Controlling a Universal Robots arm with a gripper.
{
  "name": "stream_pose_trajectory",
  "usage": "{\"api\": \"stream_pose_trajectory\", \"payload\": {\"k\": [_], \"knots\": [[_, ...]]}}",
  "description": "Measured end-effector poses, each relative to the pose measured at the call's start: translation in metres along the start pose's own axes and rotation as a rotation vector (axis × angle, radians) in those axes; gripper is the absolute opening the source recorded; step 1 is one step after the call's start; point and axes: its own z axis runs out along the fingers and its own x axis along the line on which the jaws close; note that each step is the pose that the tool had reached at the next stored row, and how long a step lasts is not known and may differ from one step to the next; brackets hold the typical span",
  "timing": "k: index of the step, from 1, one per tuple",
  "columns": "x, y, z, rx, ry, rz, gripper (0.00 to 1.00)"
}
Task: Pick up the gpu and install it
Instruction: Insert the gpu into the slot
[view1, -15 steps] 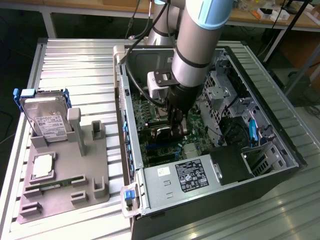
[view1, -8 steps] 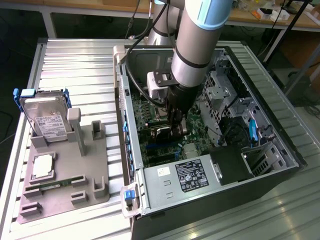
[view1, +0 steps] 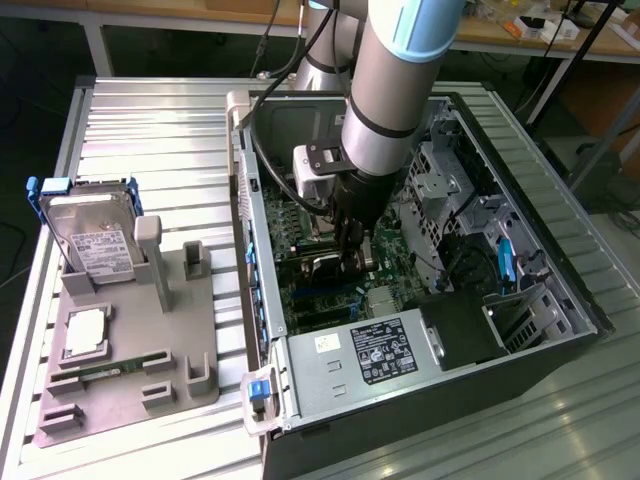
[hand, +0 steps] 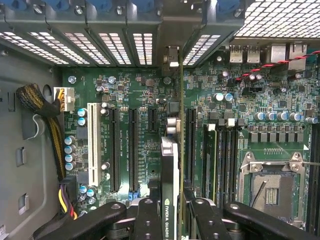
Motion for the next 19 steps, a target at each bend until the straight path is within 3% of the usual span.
{"api": "stream_pose_trajectory", "payload": {"k": [19], "knots": [[-0.0001, 0.0027, 0.0000, 0.0001, -0.0001, 0.000, 0.27]]}}
